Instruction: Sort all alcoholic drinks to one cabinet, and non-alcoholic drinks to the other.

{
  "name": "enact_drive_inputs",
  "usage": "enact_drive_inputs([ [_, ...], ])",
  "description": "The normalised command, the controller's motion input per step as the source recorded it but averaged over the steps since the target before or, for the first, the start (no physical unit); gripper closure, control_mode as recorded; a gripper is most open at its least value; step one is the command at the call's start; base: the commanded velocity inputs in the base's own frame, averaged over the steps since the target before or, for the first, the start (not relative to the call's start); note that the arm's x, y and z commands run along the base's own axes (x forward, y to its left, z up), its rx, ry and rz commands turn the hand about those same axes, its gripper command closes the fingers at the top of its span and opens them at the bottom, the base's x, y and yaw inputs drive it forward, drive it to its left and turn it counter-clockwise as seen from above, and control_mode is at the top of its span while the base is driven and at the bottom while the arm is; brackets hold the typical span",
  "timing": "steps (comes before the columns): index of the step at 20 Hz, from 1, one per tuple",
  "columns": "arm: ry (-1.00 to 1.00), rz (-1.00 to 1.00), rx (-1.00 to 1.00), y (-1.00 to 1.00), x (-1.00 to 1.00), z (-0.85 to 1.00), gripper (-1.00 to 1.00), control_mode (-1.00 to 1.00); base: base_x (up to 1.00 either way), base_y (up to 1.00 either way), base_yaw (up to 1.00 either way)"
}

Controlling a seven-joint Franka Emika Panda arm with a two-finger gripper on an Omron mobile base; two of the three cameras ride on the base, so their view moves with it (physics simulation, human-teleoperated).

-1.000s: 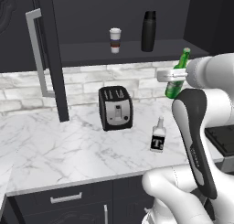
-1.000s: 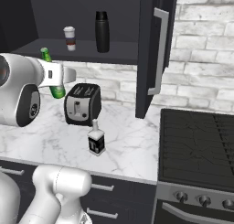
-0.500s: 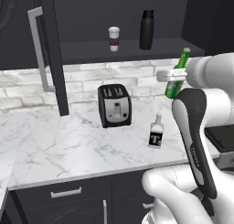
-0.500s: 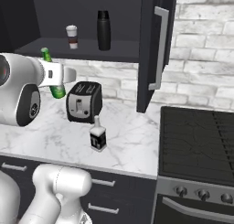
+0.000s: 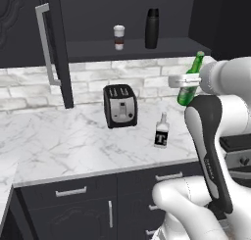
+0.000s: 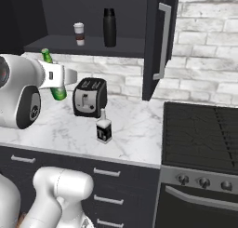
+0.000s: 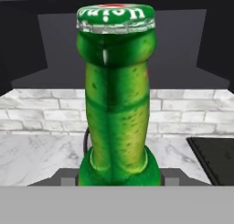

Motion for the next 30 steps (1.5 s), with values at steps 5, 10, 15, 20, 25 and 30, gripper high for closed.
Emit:
enact_drive_inputs([
  [5,0.00,0.00,0.00,0.00,0.00,0.00,1.00,1.00,-0.34,-0.01,0.00],
  [10,0.00,0.00,0.00,0.00,0.00,0.00,1.00,1.00,-0.38,-0.04,0.00],
  [15,0.00,0.00,0.00,0.00,0.00,0.00,1.00,1.00,-0.45,-0.14,0.00],
  [20,0.00,0.00,0.00,0.00,0.00,0.00,1.00,1.00,-0.45,-0.15,0.00],
  [25,0.00,0.00,0.00,0.00,0.00,0.00,1.00,1.00,-0.47,-0.16,0.00],
  [30,0.00,0.00,0.00,0.00,0.00,0.00,1.00,1.00,-0.51,-0.22,0.00],
])
